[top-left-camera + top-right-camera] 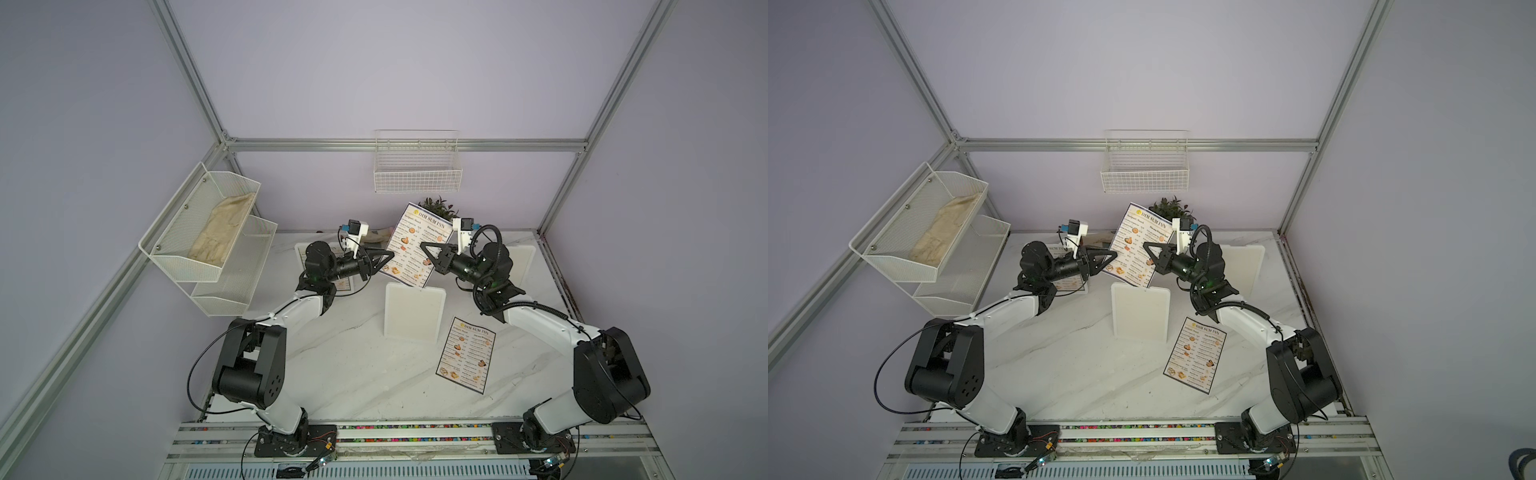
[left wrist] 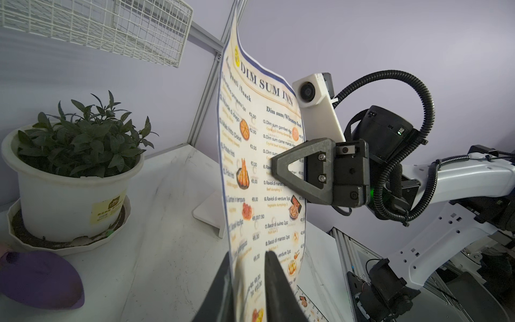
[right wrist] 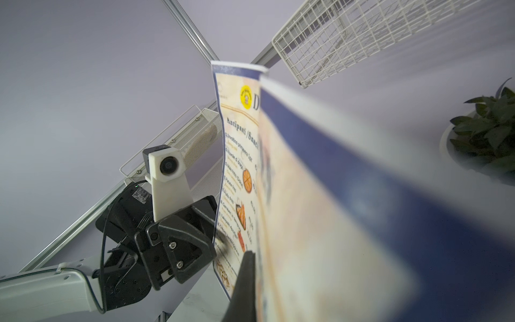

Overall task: Insert the menus into the narrow rack
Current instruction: Insert the menu into the narrow rack.

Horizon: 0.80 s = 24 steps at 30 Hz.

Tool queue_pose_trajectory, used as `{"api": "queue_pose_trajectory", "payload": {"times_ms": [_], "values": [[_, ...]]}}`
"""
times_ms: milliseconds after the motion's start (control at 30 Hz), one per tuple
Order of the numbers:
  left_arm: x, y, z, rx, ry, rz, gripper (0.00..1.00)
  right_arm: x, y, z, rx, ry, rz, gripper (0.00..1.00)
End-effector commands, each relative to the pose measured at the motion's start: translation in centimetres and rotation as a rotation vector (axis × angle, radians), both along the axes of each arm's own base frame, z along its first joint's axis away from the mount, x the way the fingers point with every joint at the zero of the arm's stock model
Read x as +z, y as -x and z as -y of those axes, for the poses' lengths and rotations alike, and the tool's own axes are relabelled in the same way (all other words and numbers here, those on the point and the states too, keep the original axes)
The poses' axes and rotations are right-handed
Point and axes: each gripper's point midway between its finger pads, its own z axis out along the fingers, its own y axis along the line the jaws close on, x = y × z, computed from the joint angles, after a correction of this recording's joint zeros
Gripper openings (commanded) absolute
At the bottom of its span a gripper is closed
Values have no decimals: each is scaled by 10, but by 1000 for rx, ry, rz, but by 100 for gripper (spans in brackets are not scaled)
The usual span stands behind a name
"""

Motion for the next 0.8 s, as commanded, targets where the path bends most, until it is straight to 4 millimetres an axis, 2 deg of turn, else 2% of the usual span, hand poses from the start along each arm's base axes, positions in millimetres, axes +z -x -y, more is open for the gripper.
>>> {"api": "queue_pose_trajectory", "payload": {"times_ms": [0, 500, 767], "values": [[16, 5, 2, 2, 2, 76, 20, 7, 7, 4, -20, 10, 26, 0], [13, 8, 7, -6, -6, 76, 20, -4, 16, 7, -16, 51, 39, 0], [15, 11, 5, 3, -9, 85, 21, -5, 28, 5, 23, 68, 93, 0]]}}
